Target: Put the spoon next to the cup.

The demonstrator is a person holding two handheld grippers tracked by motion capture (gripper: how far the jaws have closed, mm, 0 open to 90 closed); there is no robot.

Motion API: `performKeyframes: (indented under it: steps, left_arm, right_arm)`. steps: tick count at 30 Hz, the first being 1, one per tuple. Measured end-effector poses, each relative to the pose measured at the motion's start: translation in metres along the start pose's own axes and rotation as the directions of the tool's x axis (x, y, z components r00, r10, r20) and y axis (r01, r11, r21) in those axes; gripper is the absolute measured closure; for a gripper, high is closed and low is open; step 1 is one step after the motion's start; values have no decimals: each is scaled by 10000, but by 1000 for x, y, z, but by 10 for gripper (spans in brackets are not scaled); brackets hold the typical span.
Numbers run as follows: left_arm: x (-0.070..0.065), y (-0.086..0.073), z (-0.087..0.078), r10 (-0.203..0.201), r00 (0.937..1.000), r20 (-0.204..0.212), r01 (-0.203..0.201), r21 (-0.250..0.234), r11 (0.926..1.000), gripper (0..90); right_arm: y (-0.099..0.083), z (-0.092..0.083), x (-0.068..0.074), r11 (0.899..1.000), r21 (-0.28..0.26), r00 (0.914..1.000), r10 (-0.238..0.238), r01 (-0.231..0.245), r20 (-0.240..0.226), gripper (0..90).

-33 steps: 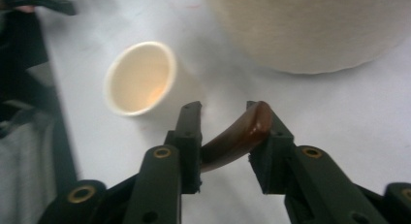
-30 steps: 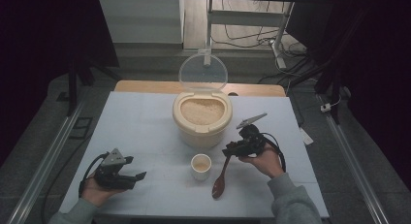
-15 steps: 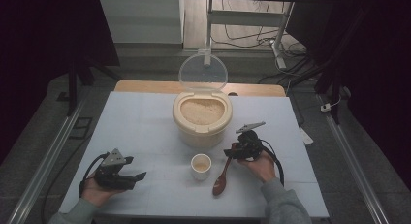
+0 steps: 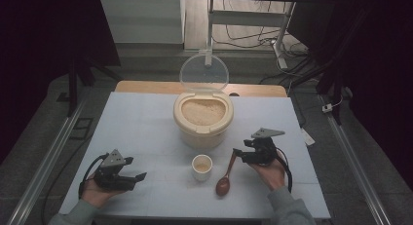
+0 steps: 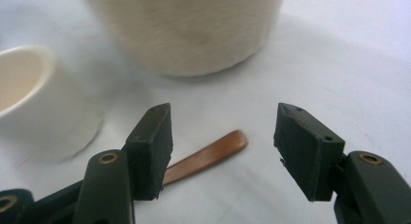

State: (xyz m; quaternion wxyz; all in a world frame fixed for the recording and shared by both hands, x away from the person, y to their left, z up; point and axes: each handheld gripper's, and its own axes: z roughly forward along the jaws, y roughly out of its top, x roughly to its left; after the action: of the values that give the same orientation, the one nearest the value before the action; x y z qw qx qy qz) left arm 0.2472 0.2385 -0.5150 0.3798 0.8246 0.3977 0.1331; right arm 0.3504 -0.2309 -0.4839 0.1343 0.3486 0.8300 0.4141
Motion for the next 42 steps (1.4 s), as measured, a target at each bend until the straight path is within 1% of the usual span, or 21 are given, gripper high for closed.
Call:
performKeyframes:
  steps: [4,7,10,11,12,14,15,18,21,23,24,25,26,27,31,32,35,37,42]
  left_arm:
    - [-1,0,0,-11,10000,2,11,-14,10000,213]
    - [-1,1,0,-55,10000,-6,55,-34,10000,210]
    - [0,0,-1,-139,9999,-37,139,-55,9999,207]
    - [0,0,-1,-143,9999,-34,143,-55,9999,207]
    - [0,0,-1,-151,9999,-50,151,-54,9999,206]
    - [0,0,-1,-159,9999,-61,158,-76,9998,202]
    - [0,0,-2,-182,9998,-71,182,-94,9998,201]
    - [0,0,-3,-234,9997,-98,233,-153,9996,194]
    - [-1,0,-4,-182,9997,-142,179,-237,9996,187]
    - [-2,0,-5,-169,9997,-162,164,-287,9995,185]
    - [-2,0,-5,-176,9997,-158,172,-305,9994,185]
    - [-2,0,-5,-175,9997,-158,170,-311,9994,184]
    - [-2,0,-5,-175,9997,-153,170,-311,9994,182]
    - [-2,0,-4,-181,9997,-153,176,-305,9994,182]
    - [-2,0,-4,-188,9997,-166,183,-304,9994,179]
    - [-2,0,-5,-189,9997,-171,183,-325,9993,177]
    - [-2,0,-5,-180,9997,-174,173,-389,9991,175]
    - [-3,0,-5,-166,9997,-188,158,-403,9991,174]
    - [-2,0,-6,-157,9997,-190,149,-427,9990,172]
  right_arm:
    - [-15,-19,4,9980,-545,9990,-329,312,-293,402]
    - [-24,-32,3,9967,-669,9979,-495,467,-408,402]
    - [-31,-44,0,9941,-996,9975,-475,421,-531,403]
    - [-33,-47,-1,9937,-1043,9973,-470,410,-557,404]
    - [-35,-51,-2,9934,-1057,9976,-507,455,-479,404]
    - [-41,-56,-4,9919,-1179,9968,-540,468,-581,406]
    - [-43,-59,-5,9918,-1159,9969,-593,531,-508,407]
    - [-50,-63,-6,9907,-1219,9963,-677,609,-528,409]
    - [-54,-65,-7,9897,-1264,9955,-746,667,-582,410]
    - [-55,-65,-6,9898,-1166,9947,-880,813,-539,413]
    - [-56,-65,-5,9897,-1128,9946,-934,879,-442,414]
    - [-56,-65,-5,9892,-1108,9934,-1018,955,-528,414]
    - [-57,-65,-5,9894,-1021,9930,-1088,1037,-460,414]
    - [-58,-64,-5,9888,-1061,9926,-1106,1049,-501,415]
    - [-57,-65,-4,9885,-1037,9927,-1146,1102,-372,415]
    - [-57,-66,-5,9882,-1055,9922,-1161,1108,-454,416]
    - [-56,-67,-5,9878,-1064,9923,-1185,1140,-362,417]
    - [-56,-67,-5,9874,-1136,9925,-1155,1104,-401,418]
    - [-56,-68,-6,9873,-1088,9921,-1201,1155,-367,419]
